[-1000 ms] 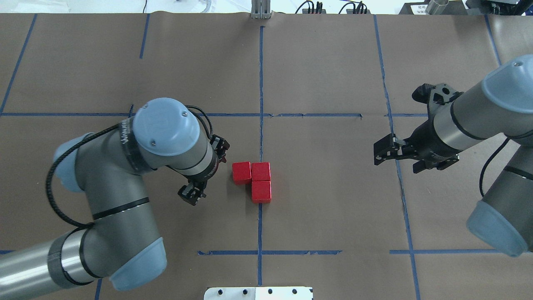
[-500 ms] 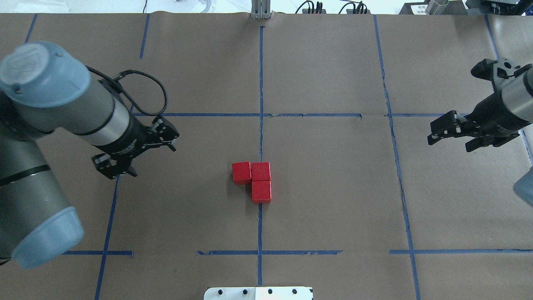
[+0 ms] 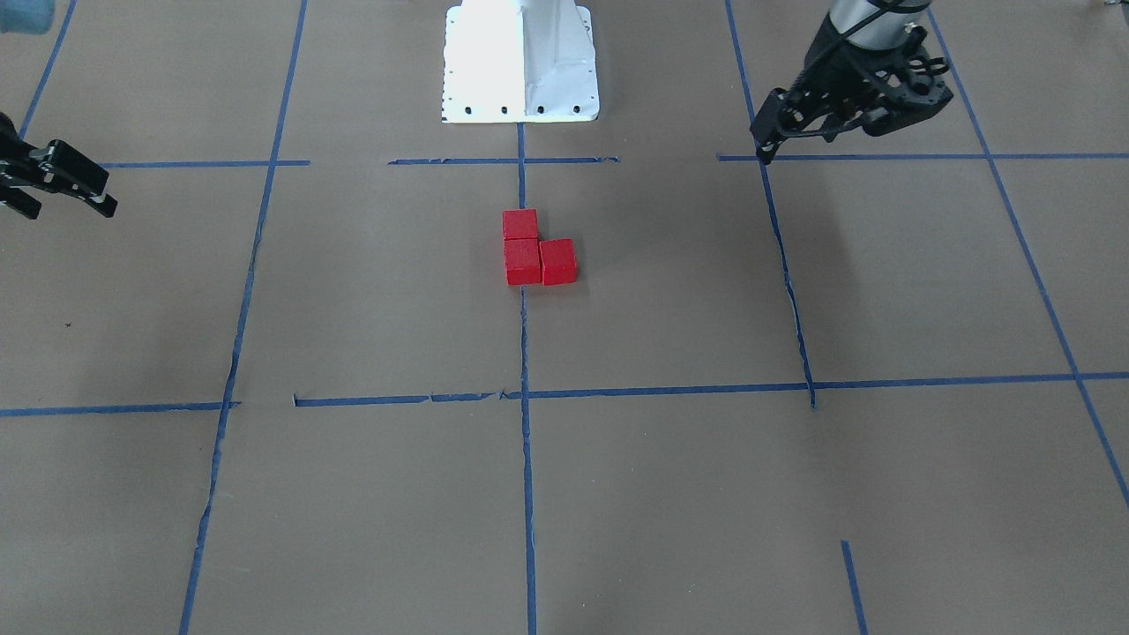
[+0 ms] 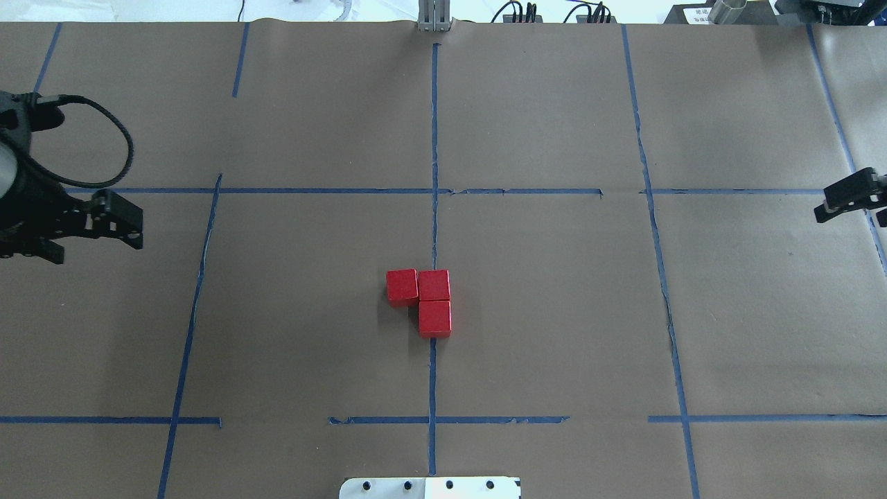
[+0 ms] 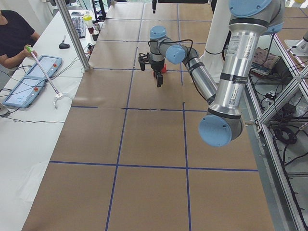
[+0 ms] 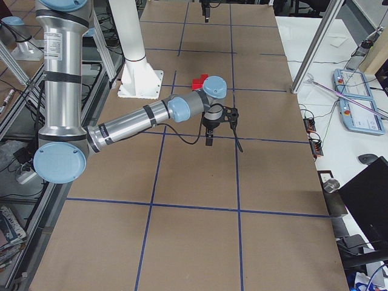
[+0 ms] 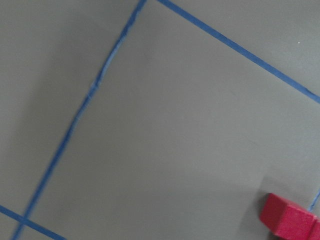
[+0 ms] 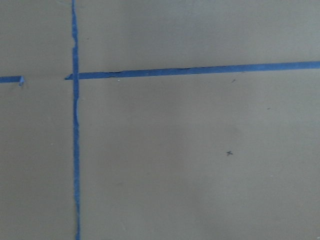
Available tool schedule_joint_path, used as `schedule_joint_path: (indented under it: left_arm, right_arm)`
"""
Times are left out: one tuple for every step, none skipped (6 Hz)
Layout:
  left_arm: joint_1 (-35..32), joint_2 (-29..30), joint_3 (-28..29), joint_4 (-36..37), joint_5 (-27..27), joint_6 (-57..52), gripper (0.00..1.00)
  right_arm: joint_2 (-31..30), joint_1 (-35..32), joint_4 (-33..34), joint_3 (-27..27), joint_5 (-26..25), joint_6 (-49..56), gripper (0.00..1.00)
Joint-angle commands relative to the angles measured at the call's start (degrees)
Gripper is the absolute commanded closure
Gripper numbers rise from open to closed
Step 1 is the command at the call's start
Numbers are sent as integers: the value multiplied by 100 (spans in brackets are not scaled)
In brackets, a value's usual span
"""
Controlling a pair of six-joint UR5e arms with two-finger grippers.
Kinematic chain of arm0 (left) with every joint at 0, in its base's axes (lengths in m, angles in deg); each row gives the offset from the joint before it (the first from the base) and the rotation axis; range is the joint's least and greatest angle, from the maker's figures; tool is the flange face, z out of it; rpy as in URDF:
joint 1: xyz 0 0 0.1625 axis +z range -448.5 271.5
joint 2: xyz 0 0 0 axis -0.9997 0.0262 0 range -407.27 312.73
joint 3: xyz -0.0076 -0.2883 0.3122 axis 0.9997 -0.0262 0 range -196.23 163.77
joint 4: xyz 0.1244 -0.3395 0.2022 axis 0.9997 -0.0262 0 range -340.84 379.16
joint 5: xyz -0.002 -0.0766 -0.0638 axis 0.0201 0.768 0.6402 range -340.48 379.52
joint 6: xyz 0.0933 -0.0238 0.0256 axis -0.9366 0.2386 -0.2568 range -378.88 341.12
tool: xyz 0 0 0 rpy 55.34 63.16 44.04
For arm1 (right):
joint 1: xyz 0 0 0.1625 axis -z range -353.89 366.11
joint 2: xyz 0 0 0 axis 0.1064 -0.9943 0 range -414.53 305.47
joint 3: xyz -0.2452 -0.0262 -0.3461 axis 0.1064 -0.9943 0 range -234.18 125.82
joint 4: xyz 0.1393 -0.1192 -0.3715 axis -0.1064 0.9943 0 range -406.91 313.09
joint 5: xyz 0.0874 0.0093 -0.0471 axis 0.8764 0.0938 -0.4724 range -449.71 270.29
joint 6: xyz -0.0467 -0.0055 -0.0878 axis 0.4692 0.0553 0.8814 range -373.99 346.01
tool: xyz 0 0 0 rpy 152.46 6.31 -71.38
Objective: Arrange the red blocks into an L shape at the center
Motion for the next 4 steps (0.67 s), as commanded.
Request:
schedule_joint_path:
  left_arm:
    - [-930,-643,43,16,300,-2253,0]
    - [-1378,-915,130,16,337,-3073,0]
    - [-1931,-1057,592,16,433,-4099,0]
    - [-2668,-1102,1224,-10,790,-5075,0]
  right_arm:
    - [-223,-879,14,-657,284,1477,0]
    - [-372,-1169,14,-895,304,2092,0]
    - [-513,-1259,6,-976,313,2307,0]
    - [-558,-1391,6,-959,339,2309,0]
